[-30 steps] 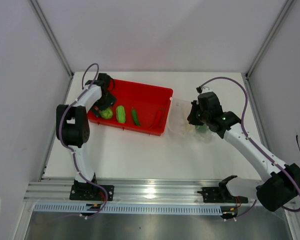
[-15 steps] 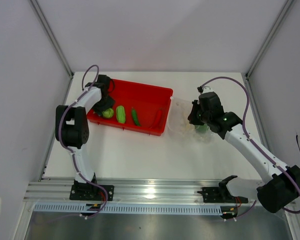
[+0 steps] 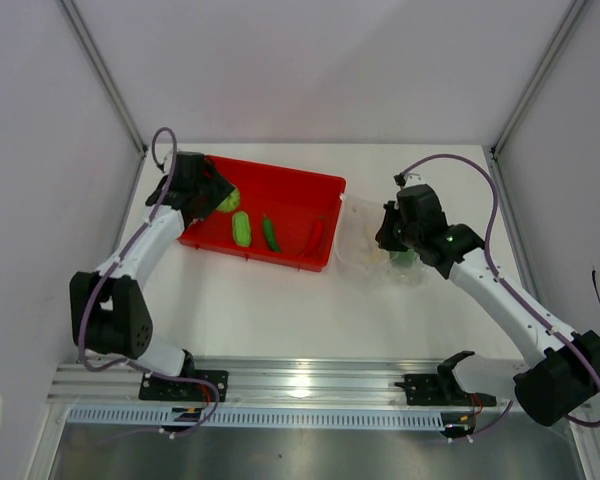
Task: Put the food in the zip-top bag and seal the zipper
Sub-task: Pick up the fake fruit from the bin, then place the fake fruit in the zipper food storage bag.
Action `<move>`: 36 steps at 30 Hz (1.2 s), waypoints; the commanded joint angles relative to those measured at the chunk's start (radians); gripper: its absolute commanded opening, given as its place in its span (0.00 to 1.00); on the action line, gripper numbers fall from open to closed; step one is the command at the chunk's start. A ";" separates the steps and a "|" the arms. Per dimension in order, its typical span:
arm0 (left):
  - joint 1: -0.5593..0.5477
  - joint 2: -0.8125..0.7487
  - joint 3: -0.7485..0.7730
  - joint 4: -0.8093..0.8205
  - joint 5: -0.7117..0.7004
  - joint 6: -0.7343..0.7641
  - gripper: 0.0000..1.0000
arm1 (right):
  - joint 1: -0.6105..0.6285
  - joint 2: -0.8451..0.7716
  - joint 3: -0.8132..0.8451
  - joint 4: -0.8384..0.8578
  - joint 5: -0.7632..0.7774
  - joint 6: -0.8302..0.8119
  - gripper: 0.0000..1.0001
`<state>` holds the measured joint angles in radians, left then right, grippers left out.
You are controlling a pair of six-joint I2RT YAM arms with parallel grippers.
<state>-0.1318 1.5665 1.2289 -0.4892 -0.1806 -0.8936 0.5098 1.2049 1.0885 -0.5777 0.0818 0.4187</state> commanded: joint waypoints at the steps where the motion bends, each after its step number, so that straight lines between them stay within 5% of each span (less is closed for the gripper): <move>1: -0.061 -0.140 -0.061 0.299 0.270 0.091 0.01 | 0.010 -0.008 0.025 -0.017 0.022 0.015 0.00; 3: -0.101 -0.164 -0.130 0.458 0.378 0.079 0.01 | 0.009 -0.008 0.031 -0.024 0.030 0.022 0.00; 7: -0.279 -0.140 -0.121 0.524 0.525 0.055 0.01 | 0.009 -0.016 0.043 -0.040 0.029 0.034 0.00; 15: -0.489 -0.021 -0.097 0.643 0.606 -0.042 0.01 | 0.010 -0.045 0.056 -0.074 0.035 0.051 0.00; 36: -0.591 0.139 0.052 0.546 0.556 -0.001 0.11 | 0.013 -0.090 0.034 -0.080 0.038 0.068 0.00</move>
<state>-0.7147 1.6894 1.2407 0.0761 0.3950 -0.9157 0.5163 1.1511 1.0962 -0.6624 0.1062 0.4709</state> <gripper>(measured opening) 0.703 0.006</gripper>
